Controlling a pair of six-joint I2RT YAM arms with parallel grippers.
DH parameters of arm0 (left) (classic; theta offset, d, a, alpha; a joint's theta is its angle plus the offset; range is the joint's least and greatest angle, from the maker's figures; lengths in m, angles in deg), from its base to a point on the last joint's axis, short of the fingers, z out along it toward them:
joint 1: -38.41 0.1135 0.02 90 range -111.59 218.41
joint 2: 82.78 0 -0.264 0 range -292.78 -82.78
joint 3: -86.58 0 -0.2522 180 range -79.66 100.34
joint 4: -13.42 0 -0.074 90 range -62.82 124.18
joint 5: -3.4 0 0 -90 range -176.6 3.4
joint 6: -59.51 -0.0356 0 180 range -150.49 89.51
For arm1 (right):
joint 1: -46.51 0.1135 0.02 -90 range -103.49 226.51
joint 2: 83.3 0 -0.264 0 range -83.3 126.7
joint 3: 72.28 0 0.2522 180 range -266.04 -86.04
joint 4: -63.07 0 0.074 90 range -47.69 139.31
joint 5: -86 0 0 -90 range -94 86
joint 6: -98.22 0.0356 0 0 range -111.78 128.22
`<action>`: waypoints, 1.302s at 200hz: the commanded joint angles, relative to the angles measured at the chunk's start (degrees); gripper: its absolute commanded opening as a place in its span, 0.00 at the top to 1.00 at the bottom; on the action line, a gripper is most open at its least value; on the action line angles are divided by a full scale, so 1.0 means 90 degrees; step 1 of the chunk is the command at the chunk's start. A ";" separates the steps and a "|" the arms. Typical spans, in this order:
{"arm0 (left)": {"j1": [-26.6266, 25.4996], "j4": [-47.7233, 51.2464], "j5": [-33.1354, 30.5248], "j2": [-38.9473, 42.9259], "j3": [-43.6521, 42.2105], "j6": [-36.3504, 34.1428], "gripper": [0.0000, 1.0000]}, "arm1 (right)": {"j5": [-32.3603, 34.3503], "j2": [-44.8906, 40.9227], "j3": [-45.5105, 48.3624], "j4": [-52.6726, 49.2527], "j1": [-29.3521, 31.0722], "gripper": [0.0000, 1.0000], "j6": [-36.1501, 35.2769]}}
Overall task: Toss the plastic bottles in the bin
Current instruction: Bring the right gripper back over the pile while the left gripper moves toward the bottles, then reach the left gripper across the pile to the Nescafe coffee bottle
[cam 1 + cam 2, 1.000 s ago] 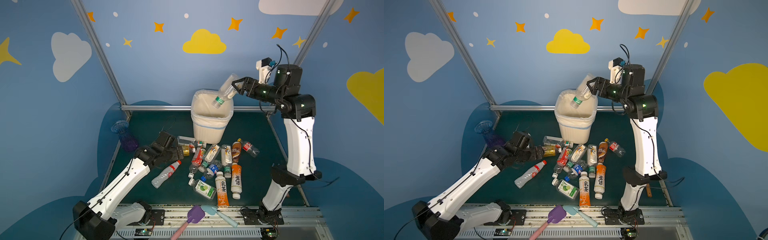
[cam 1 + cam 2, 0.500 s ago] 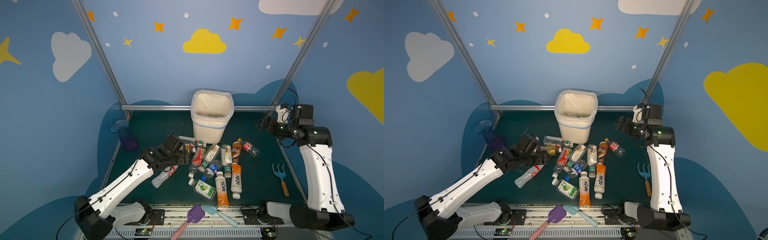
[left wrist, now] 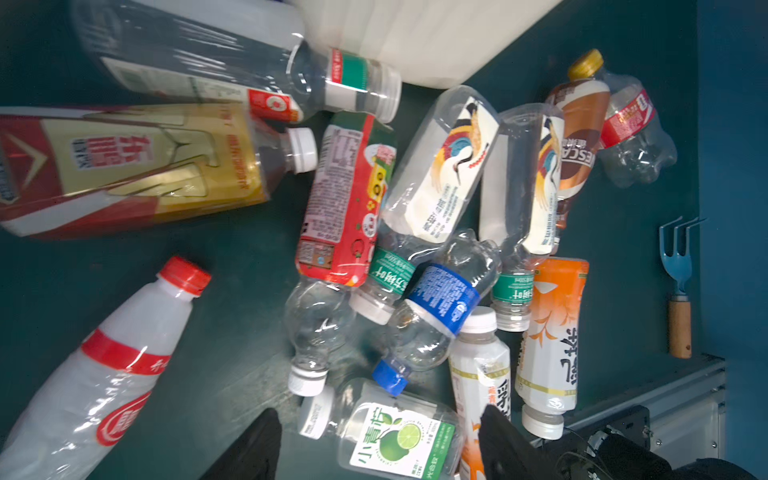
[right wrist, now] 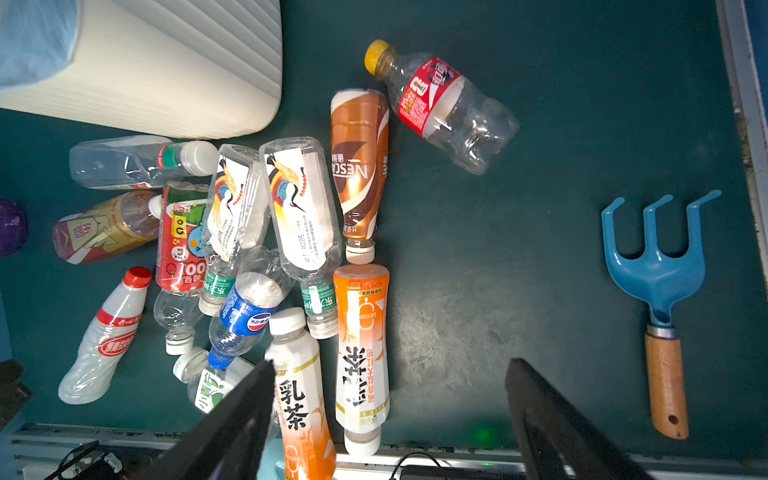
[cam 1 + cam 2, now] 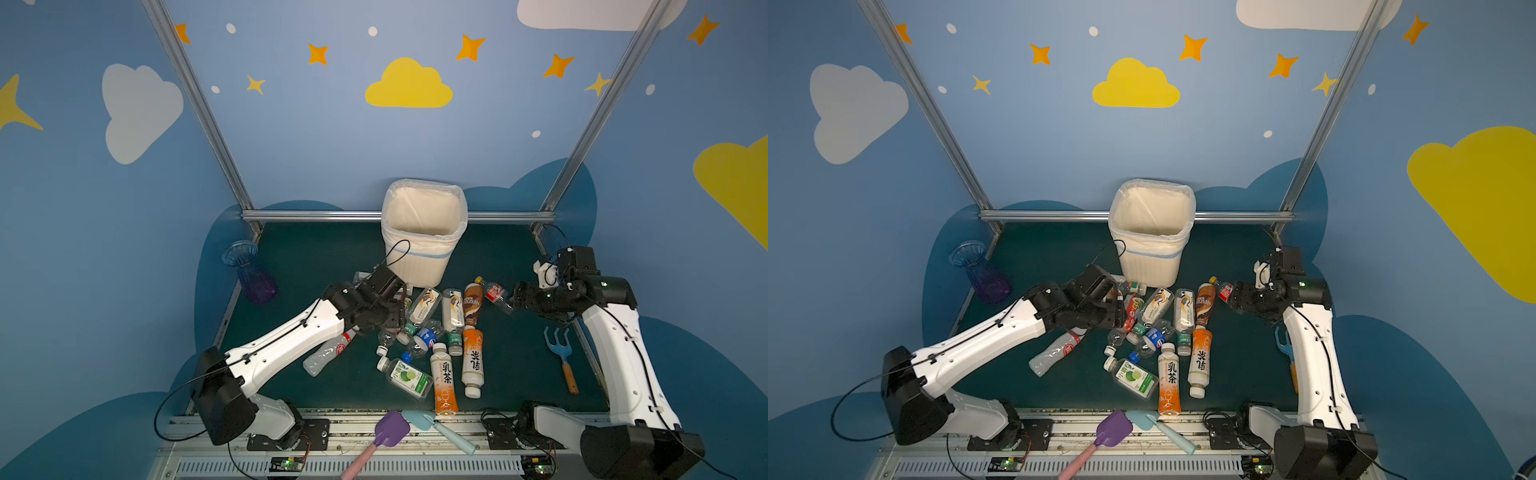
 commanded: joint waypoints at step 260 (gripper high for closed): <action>-0.0796 0.0454 0.0336 -0.7681 0.8597 -0.1880 0.26 | -0.2351 -0.1562 0.1748 0.0732 -0.1866 0.14 0.1249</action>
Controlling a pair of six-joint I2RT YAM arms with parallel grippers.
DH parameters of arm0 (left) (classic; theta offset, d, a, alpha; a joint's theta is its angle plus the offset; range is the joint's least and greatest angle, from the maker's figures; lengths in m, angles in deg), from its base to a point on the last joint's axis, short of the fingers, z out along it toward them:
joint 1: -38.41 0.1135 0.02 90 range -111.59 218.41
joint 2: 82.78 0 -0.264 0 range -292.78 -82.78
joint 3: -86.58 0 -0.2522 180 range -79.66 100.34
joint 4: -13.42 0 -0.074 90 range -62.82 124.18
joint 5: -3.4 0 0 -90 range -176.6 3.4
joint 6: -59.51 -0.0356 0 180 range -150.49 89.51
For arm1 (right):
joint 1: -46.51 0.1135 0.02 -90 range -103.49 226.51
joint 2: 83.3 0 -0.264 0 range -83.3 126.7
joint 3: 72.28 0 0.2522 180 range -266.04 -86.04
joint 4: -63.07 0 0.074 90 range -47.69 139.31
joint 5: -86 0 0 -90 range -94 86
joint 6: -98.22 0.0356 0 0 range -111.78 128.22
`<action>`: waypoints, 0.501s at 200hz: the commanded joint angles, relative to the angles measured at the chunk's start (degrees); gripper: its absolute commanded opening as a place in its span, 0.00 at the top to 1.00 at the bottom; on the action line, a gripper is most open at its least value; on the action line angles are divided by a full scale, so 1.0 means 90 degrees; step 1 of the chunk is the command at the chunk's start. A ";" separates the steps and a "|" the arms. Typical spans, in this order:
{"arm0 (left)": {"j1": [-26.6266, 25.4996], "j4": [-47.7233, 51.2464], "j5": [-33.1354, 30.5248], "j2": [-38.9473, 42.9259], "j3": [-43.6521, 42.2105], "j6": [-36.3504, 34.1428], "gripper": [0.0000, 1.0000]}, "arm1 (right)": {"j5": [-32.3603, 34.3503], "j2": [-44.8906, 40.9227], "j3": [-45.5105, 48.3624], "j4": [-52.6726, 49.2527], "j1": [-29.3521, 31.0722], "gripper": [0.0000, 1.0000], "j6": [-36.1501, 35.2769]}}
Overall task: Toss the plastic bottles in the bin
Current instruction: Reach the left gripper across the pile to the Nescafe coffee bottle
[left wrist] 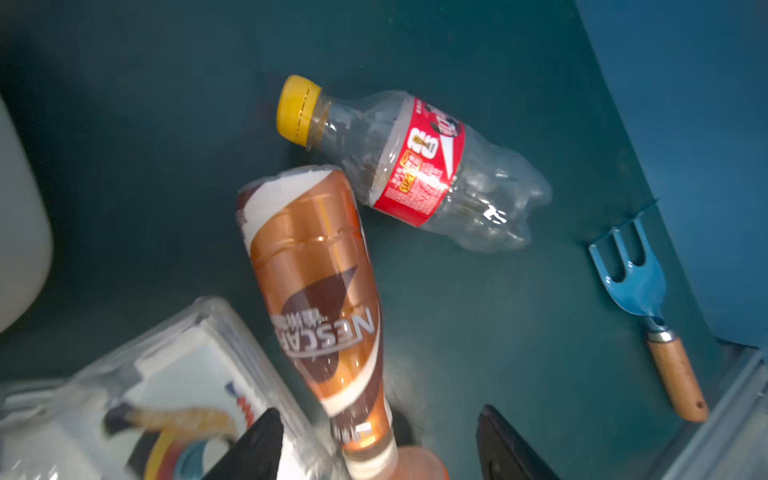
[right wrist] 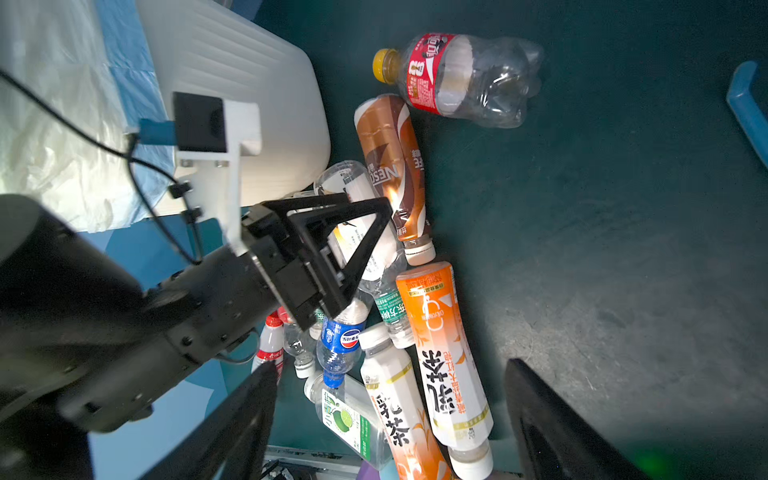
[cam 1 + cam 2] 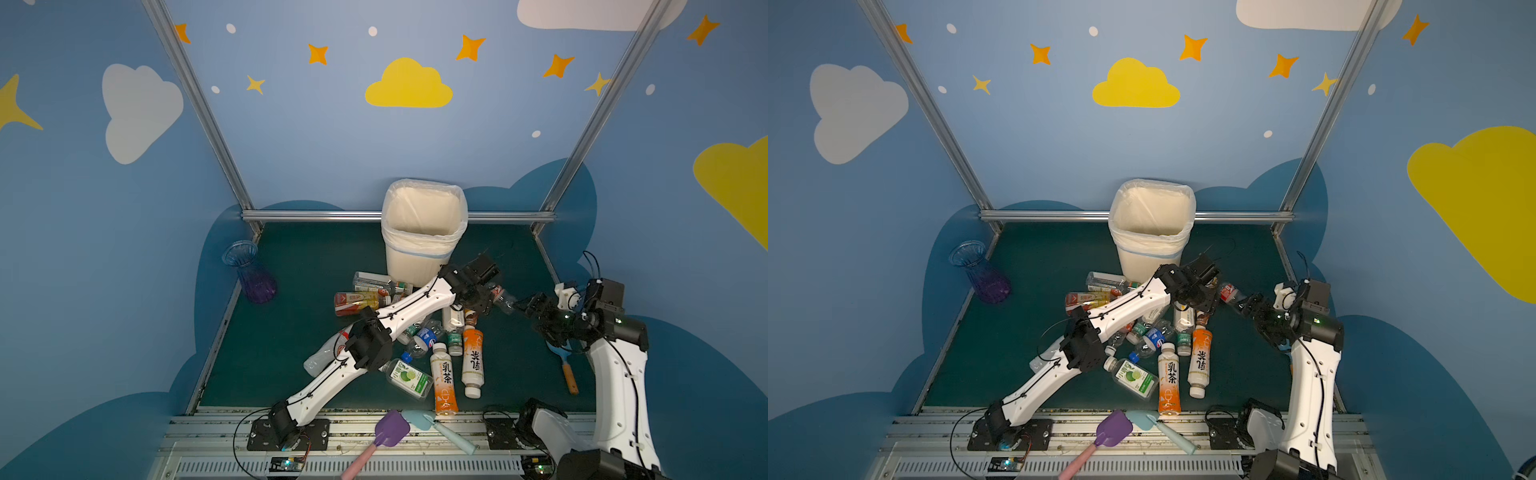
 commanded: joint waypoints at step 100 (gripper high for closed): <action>0.0056 -0.0717 -0.0516 -0.0751 0.0245 -0.0239 0.25 | -0.0188 -0.0275 0.0287 -0.0005 -0.0037 0.14 -0.0043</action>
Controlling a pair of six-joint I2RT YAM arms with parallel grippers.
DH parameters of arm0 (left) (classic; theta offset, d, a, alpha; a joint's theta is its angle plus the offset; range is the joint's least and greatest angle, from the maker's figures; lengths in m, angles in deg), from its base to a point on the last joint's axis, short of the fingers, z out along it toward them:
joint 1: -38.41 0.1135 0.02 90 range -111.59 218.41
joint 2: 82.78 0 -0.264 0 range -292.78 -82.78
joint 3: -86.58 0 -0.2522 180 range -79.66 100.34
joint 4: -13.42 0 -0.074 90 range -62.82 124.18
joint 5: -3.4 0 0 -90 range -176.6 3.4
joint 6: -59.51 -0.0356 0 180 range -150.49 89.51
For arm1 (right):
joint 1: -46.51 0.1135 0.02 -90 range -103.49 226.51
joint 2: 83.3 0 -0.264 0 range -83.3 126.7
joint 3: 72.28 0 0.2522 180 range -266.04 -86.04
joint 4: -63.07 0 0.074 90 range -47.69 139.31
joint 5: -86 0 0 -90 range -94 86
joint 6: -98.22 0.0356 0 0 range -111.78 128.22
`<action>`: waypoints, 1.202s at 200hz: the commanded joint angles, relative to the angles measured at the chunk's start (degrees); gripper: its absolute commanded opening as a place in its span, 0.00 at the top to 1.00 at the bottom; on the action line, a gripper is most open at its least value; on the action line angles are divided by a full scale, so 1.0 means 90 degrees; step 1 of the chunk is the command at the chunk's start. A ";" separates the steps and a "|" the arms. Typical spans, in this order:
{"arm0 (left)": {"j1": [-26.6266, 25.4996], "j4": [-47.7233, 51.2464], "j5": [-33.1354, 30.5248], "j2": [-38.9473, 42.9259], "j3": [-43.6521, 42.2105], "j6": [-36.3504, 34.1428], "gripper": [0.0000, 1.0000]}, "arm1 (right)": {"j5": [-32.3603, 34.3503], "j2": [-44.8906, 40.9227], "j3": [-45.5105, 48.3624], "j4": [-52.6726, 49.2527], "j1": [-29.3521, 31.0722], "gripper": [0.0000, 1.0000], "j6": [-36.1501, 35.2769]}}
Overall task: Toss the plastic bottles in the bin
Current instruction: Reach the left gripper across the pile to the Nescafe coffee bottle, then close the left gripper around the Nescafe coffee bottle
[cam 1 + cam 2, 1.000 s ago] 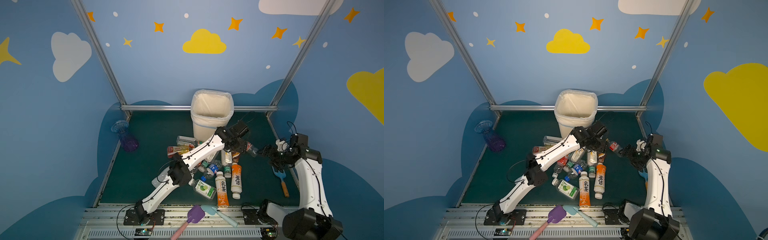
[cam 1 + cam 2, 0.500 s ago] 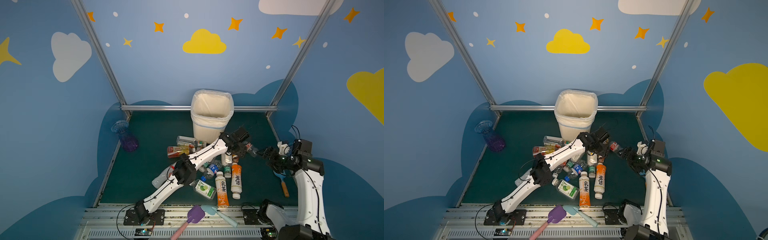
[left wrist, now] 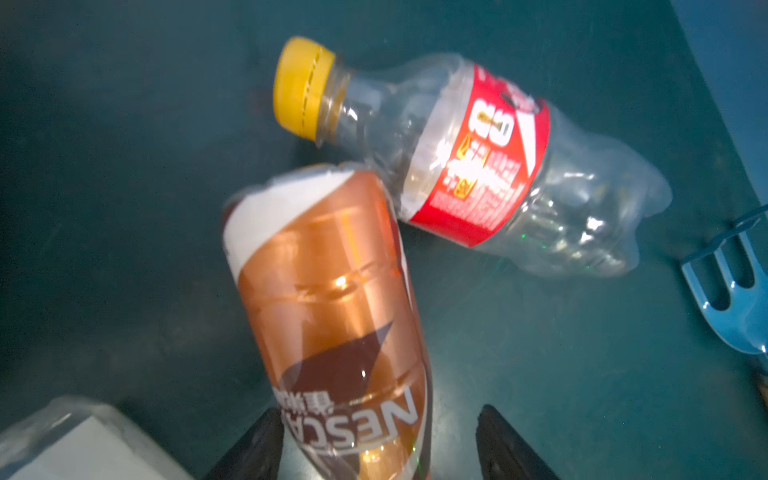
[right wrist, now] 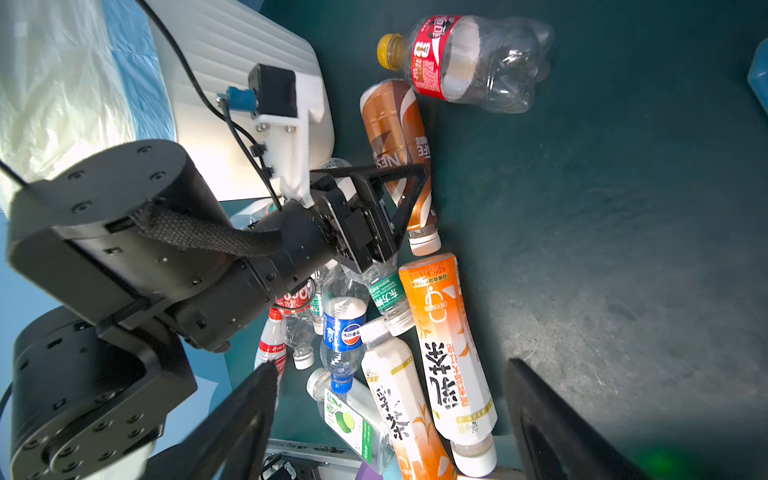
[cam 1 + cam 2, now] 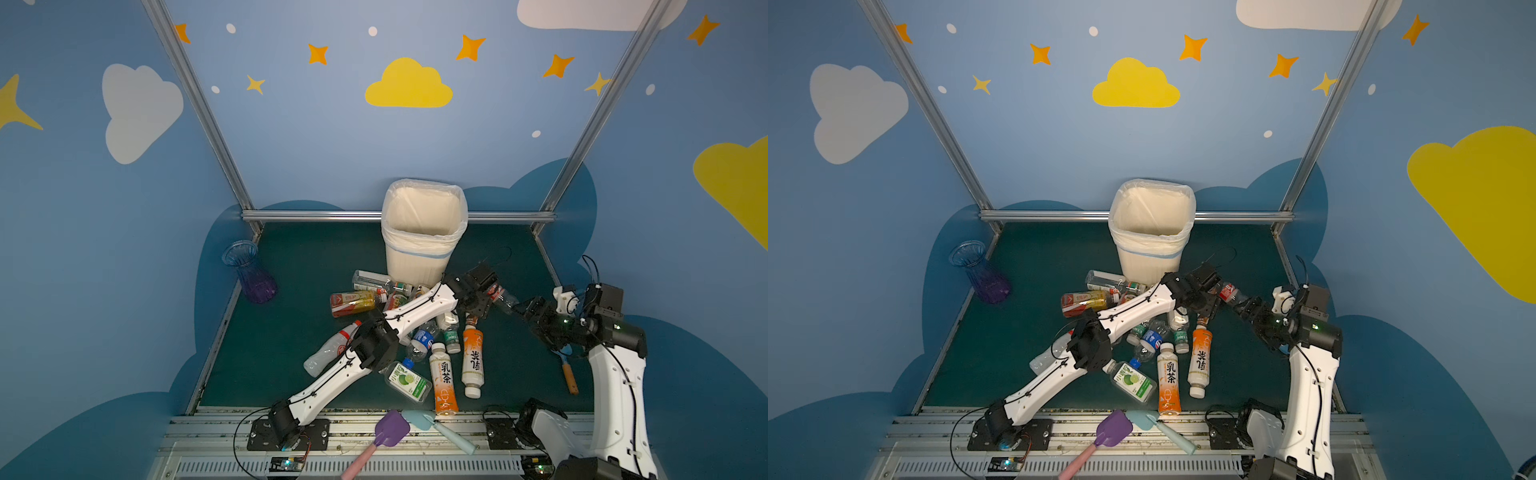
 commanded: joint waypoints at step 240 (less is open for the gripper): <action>-0.0168 0.0411 0.0206 0.1575 -0.0209 -0.0839 0.49 | 0.0056 -0.0092 -0.0184 0.0123 -0.0095 0.14 -0.0026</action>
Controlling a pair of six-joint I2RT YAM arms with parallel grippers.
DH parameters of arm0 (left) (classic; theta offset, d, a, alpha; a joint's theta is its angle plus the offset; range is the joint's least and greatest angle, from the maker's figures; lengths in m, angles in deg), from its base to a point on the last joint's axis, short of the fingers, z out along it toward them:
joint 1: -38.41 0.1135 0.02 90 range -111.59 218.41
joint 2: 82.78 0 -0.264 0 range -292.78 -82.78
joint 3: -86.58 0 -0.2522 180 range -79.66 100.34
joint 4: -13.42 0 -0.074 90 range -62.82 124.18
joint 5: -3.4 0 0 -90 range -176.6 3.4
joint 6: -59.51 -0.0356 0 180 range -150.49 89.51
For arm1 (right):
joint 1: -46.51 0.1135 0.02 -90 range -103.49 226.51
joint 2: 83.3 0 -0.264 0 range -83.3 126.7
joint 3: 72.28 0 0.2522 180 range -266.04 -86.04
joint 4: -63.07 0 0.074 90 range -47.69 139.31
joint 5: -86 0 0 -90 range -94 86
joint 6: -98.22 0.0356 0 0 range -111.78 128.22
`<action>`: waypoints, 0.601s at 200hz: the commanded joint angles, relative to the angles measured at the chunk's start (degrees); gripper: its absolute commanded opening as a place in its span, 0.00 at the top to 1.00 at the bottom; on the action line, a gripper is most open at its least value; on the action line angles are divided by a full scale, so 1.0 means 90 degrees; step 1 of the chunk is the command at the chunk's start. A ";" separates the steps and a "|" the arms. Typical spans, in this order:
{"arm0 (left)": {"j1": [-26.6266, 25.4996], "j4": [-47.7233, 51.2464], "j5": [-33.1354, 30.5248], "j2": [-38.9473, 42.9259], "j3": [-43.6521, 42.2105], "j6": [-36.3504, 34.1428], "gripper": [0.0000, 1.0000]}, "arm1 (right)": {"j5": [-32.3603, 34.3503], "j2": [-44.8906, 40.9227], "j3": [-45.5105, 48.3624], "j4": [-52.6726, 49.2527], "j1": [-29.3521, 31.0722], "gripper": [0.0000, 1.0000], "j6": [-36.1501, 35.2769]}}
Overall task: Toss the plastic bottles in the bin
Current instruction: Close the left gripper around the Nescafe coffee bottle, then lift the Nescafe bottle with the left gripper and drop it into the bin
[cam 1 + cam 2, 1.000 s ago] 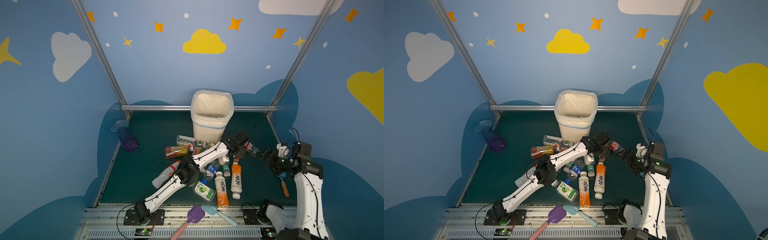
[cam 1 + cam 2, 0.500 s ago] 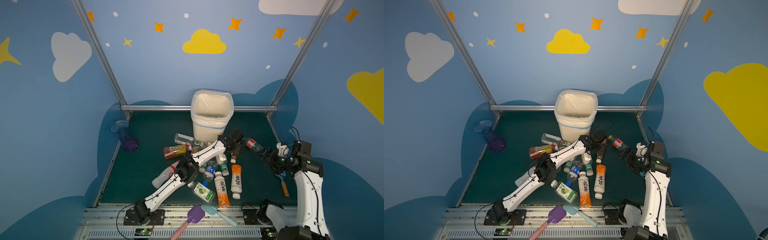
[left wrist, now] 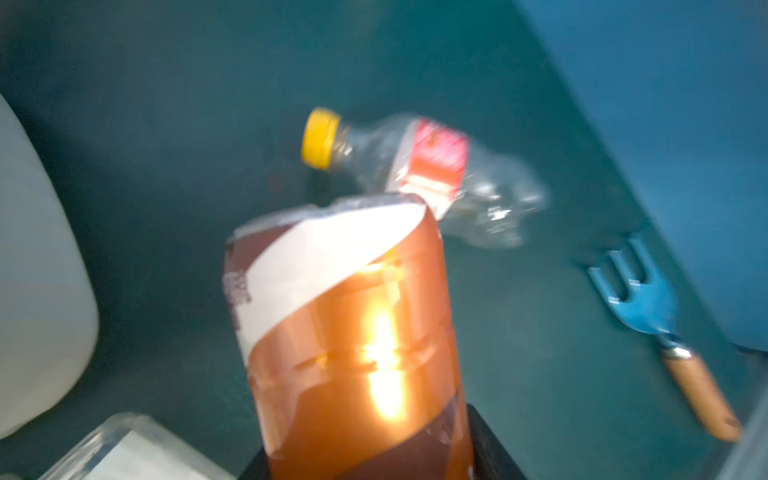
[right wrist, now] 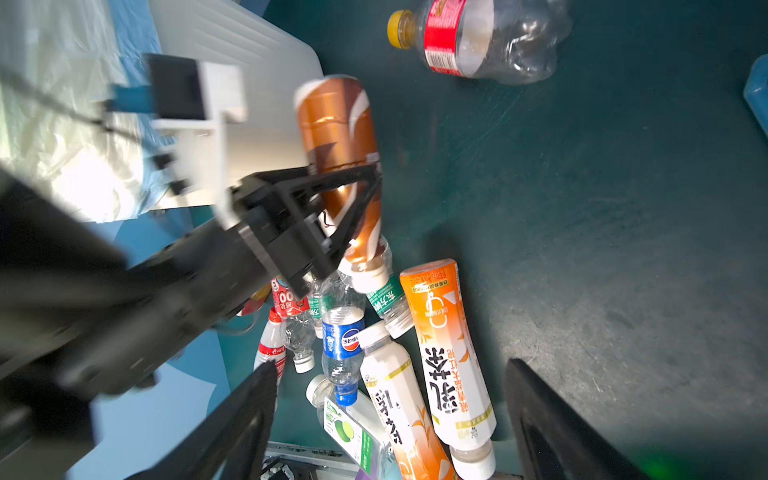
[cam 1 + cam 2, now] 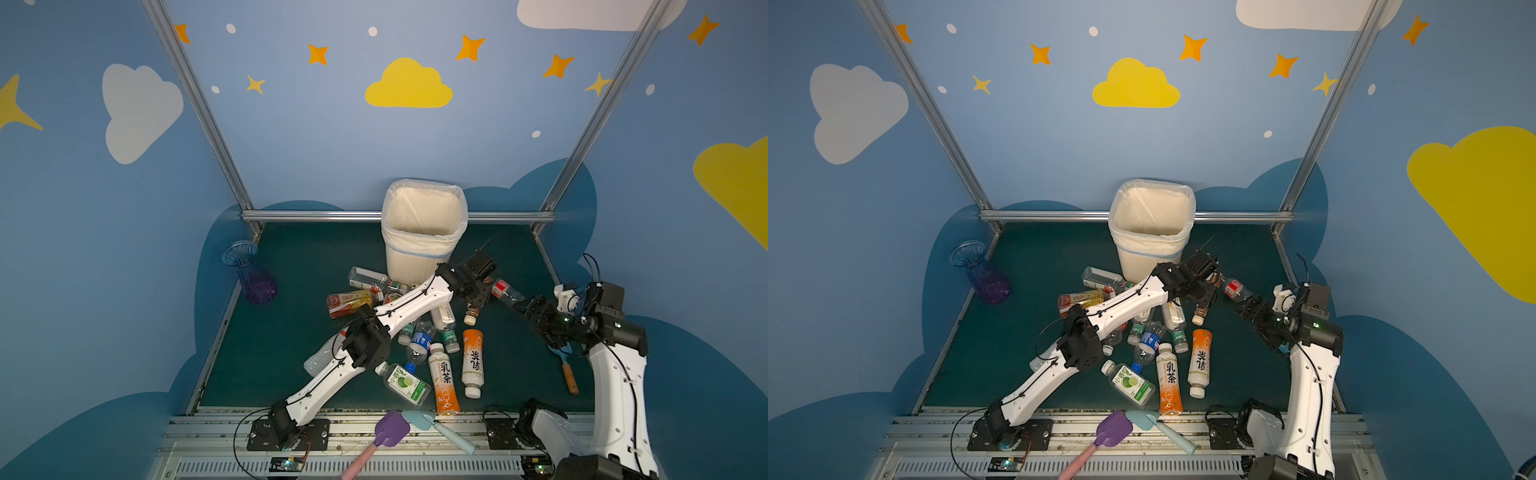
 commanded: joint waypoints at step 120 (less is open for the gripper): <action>0.1558 -0.1355 -0.1417 0.1561 0.1676 -0.1345 0.01 | -0.0327 -0.0334 -0.0469 0.0047 -0.0084 0.14 0.0326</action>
